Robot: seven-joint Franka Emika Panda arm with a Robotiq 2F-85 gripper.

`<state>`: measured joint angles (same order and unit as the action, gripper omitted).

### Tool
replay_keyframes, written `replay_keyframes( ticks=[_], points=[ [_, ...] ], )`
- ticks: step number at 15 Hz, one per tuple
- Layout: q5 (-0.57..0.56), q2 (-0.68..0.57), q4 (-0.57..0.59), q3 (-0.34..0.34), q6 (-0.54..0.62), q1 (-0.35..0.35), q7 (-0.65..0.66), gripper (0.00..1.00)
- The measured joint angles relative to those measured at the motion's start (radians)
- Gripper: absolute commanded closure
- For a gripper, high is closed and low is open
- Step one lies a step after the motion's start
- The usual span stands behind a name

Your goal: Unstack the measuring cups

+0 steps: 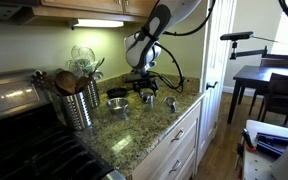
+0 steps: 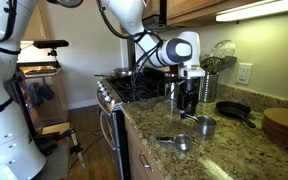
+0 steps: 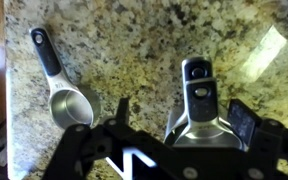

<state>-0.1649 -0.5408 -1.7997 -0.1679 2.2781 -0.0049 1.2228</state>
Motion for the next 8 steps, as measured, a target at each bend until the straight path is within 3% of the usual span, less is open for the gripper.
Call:
replay_keyframes(
  ticks=[1, 8],
  points=[
    [0.005, -0.009, 0.005, -0.001, 0.000, 0.000, -0.006, 0.27],
    [0.030, -0.051, 0.047, -0.007, 0.000, 0.000, -0.040, 0.71]
  ],
)
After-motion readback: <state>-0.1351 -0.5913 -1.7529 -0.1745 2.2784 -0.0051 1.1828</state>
